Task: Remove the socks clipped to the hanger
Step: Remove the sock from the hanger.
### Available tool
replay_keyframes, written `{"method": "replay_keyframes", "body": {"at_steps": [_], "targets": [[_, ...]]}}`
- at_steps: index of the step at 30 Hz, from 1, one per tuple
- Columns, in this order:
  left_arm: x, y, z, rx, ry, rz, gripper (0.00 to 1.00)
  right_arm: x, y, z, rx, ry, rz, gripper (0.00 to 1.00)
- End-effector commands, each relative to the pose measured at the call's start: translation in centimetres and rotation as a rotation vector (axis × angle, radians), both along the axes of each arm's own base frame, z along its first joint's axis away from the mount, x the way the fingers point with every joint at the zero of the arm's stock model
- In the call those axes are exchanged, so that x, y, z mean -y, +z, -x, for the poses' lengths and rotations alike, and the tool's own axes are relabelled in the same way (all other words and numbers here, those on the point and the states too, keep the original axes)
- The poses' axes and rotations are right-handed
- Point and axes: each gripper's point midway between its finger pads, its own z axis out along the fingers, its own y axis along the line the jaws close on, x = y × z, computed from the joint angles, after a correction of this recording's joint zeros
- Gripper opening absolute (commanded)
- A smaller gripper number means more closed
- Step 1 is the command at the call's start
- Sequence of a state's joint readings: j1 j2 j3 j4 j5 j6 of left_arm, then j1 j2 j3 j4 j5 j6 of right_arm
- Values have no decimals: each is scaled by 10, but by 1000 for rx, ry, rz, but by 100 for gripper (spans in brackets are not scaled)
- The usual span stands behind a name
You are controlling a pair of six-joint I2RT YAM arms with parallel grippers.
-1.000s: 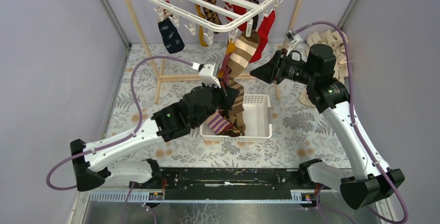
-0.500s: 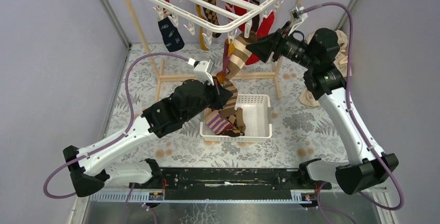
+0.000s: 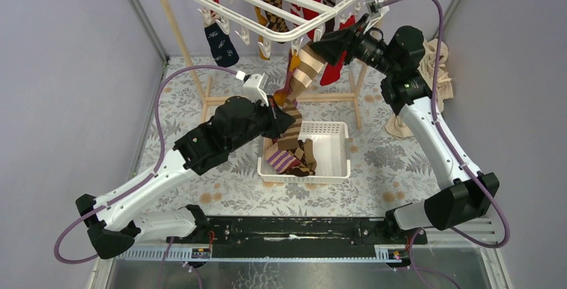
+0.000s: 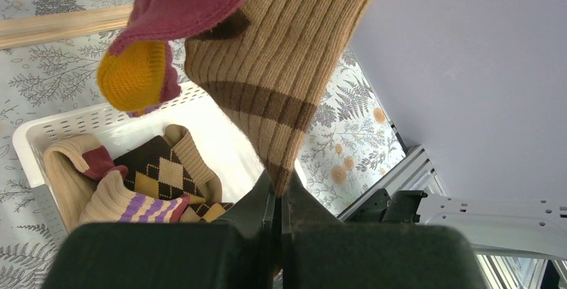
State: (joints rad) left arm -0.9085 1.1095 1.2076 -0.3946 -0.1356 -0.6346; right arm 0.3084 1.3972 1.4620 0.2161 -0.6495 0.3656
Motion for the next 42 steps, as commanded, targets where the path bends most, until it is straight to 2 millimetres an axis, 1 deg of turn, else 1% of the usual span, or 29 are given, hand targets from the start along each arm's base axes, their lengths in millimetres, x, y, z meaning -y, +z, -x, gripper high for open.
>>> {"method": "replay_keyframes", "body": {"at_steps": [1, 7, 18, 22, 25, 28, 30, 36, 41, 42], "targets": [[-3, 14, 2, 16, -22, 26, 0, 0, 57, 11, 159, 41, -78, 69], [-7, 9, -1, 8, -15, 21, 0, 0, 65, 11, 172, 52, -98, 66], [-6, 4, -4, -4, -19, 22, 0, 1, 71, 13, 183, 52, -109, 57], [-5, 1, -4, -8, -22, 17, 0, 1, 74, 17, 187, 59, -114, 57], [-5, 0, -5, -10, -22, 18, 0, 2, 76, 19, 192, 62, -116, 61], [-4, -1, -5, -13, -23, 19, 0, 2, 78, 20, 194, 60, -119, 61], [-4, -2, -5, -13, -24, 18, 0, 2, 78, 21, 194, 62, -120, 57], [-4, -2, -4, -15, -26, 22, 0, 1, 79, 23, 192, 76, -123, 35], [-4, -3, -4, -19, -29, 24, 0, 0, 77, 24, 184, 87, -123, 19], [-4, -3, -4, -21, -28, 26, 0, 0, 77, 24, 184, 88, -123, 18]]}}
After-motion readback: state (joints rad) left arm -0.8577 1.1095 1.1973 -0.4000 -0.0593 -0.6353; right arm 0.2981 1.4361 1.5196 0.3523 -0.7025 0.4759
